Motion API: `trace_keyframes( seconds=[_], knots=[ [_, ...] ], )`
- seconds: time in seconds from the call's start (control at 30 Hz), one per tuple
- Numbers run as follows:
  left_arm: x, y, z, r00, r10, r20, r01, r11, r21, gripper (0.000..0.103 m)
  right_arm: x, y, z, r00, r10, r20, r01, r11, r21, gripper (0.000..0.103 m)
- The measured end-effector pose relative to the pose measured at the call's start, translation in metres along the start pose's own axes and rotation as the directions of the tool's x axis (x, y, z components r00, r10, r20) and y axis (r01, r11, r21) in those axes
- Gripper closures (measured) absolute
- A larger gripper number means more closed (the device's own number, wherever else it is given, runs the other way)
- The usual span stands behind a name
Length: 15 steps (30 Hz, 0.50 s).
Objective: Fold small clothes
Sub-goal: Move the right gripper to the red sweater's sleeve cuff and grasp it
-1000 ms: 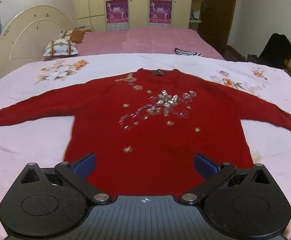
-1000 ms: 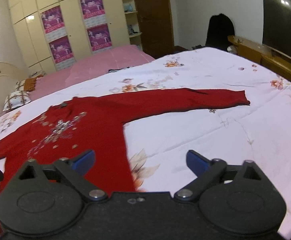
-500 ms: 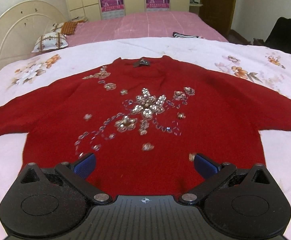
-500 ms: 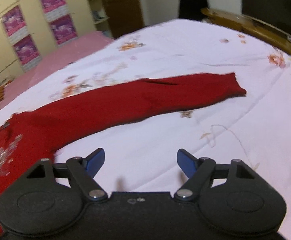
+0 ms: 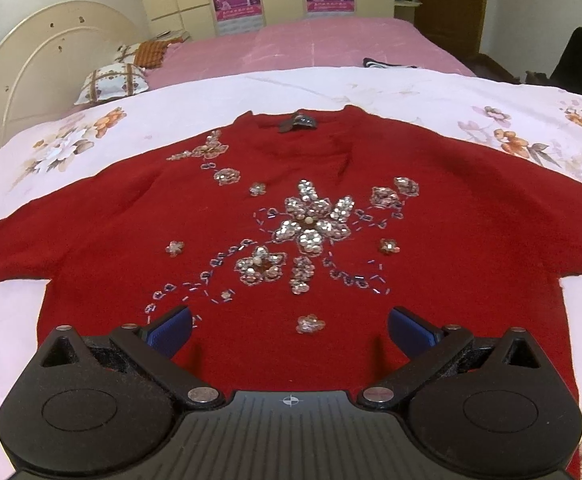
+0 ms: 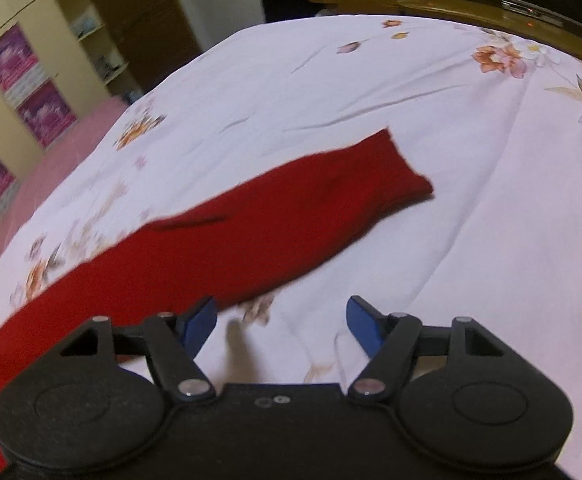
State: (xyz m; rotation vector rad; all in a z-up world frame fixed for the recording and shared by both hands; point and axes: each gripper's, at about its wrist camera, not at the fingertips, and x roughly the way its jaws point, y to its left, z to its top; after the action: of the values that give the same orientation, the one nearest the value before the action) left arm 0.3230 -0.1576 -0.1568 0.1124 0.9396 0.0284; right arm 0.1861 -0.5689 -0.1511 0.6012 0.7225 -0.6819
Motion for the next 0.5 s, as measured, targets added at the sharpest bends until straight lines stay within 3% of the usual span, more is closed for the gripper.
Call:
trace_keyframes(
  seconds=[0.23, 0.3, 0.5],
  knots=[
    [0.005, 0.005, -0.001, 1.000, 0.002, -0.005, -0.001, 1.000, 0.018, 0.000, 0.017, -0.013, 0.017, 0.997, -0.038, 0.064, 0.035, 0.998, 0.051, 0.067],
    [0.007, 0.008, -0.001, 1.000, 0.007, -0.014, -0.006, 1.000, 0.015, 0.000, 0.019, -0.013, 0.020, 0.996, -0.038, 0.075, 0.034, 0.998, 0.049, 0.093],
    [0.003, 0.030, 0.004, 1.000, -0.012, 0.012, 0.012, 1.000, -0.007, 0.000, 0.006, 0.010, 0.024, 0.985, 0.039, 0.166, -0.034, 0.999, -0.033, 0.097]
  ],
)
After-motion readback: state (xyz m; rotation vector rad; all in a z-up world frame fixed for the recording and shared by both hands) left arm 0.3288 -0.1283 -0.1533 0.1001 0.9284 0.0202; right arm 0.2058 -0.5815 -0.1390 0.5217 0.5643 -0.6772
